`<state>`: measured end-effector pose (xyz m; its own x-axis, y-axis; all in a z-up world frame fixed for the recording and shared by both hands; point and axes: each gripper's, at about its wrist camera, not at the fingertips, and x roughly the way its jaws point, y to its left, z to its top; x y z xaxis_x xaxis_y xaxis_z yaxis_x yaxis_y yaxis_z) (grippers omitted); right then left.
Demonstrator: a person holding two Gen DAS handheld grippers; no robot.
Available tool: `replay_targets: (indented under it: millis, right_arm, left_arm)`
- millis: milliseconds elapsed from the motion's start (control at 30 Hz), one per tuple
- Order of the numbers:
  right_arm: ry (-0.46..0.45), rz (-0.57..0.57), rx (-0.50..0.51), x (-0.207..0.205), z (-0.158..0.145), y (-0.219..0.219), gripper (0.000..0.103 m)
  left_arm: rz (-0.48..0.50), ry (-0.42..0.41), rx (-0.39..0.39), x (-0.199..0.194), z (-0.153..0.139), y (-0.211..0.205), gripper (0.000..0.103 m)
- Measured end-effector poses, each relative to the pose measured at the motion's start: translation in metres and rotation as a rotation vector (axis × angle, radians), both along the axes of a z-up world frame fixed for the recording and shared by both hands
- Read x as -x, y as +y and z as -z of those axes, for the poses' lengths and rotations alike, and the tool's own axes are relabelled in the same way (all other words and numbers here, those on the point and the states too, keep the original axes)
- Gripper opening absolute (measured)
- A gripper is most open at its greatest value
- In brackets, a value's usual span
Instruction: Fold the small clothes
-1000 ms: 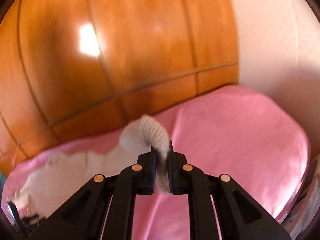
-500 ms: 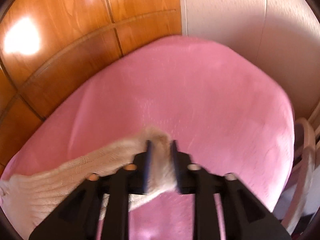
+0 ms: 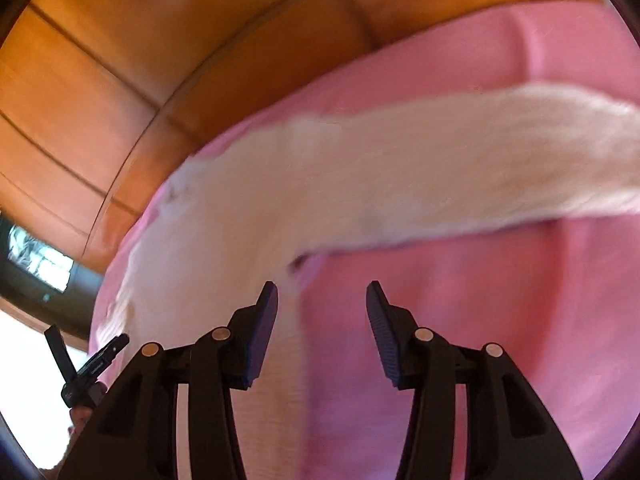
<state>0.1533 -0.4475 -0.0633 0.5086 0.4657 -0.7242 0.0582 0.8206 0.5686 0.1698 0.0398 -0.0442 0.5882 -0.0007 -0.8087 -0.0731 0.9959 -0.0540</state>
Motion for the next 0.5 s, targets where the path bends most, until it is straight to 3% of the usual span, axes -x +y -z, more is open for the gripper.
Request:
replay_targets:
  millis: [67,133,167,233,300,367,433,467,500]
  right_arm:
    - [0.033,-0.027,-0.036,0.001,0.011,0.016,0.039]
    - [0.044,-0.057,-0.01,0.009,0.016,0.03,0.022]
    - [0.05,-0.05,0.035,0.0,0.017,0.03,0.005]
    - [0.028,-0.026,0.076,0.006,0.01,0.026,0.004]
    - [0.008,-0.016,0.126,0.019,0.002,0.025,0.004]
    - [0.047,-0.01,0.176,0.03,0.016,0.021,0.004]
    - [0.035,0.005,0.133,0.033,0.021,0.014,0.005]
    - [0.036,0.014,0.097,0.033,0.02,0.008,0.016]
    - [0.029,0.042,0.064,0.037,0.017,-0.002,0.033]
  left_arm:
    - [-0.014,0.005,-0.002,0.01,0.003,0.011,0.066]
    - [-0.023,0.013,-0.018,0.021,0.008,0.018,0.066]
    - [-0.029,0.019,-0.024,0.025,0.011,0.022,0.066]
    - [-0.055,0.055,-0.051,0.036,0.022,0.033,0.067]
    - [-0.065,0.046,-0.04,0.048,0.029,0.043,0.073]
    - [-0.068,0.025,-0.044,0.057,0.03,0.05,0.074]
    - [-0.075,0.032,-0.051,0.058,0.027,0.05,0.074]
    - [-0.081,0.043,-0.047,0.058,0.025,0.05,0.074]
    - [-0.088,0.051,-0.033,0.057,0.021,0.052,0.074]
